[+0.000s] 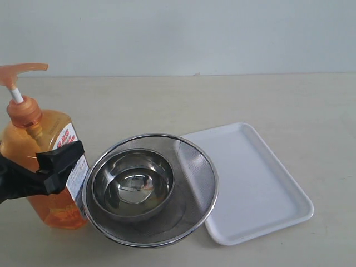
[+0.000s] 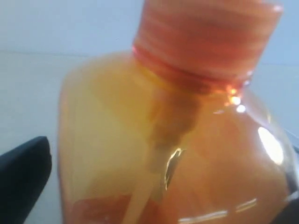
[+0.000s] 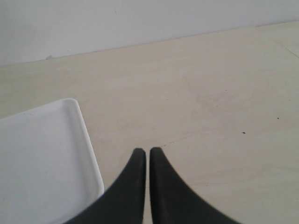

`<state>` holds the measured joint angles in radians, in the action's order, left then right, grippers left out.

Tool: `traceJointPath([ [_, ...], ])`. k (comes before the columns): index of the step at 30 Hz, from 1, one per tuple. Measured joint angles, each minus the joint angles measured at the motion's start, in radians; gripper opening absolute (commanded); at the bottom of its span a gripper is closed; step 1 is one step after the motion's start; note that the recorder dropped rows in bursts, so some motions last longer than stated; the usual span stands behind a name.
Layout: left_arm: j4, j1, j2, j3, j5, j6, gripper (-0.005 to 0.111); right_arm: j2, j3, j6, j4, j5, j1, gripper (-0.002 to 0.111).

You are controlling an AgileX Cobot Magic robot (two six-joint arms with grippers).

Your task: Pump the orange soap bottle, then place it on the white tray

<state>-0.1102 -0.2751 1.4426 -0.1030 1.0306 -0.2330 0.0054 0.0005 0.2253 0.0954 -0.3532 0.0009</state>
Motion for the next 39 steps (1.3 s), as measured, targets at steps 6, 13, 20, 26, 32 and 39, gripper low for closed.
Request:
traceJointPath([
  [6, 0.023, 0.0, 0.0, 0.0, 0.0, 0.0, 0.11, 0.0, 0.0, 0.0, 0.0, 0.0, 0.0, 0.0],
  [13, 0.025, 0.0, 0.0, 0.0, 0.0, 0.001, 0.11, 0.0, 0.0, 0.0, 0.0, 0.0, 0.0, 0.0],
  [20, 0.025, 0.0, 0.0, 0.0, 0.0, 0.001, 0.079, 0.0, 0.0, 0.0, 0.0, 0.0, 0.0, 0.0],
  [26, 0.035, 0.0, 0.0, 0.0, 0.016, 0.015, 0.021, 0.0, 0.0, 0.0, 0.0, 0.0, 0.0, 0.0],
  [32, 0.014, 0.0, 0.0, -0.002, 0.016, 0.027, 0.005, 0.0, 0.0, 0.0, 0.0, 0.0, 0.0, 0.0],
  [39, 0.011, 0.0, 0.0, -0.002, 0.016, 0.035, 0.005, 0.0, 0.0, 0.0, 0.0, 0.0, 0.0, 0.0],
])
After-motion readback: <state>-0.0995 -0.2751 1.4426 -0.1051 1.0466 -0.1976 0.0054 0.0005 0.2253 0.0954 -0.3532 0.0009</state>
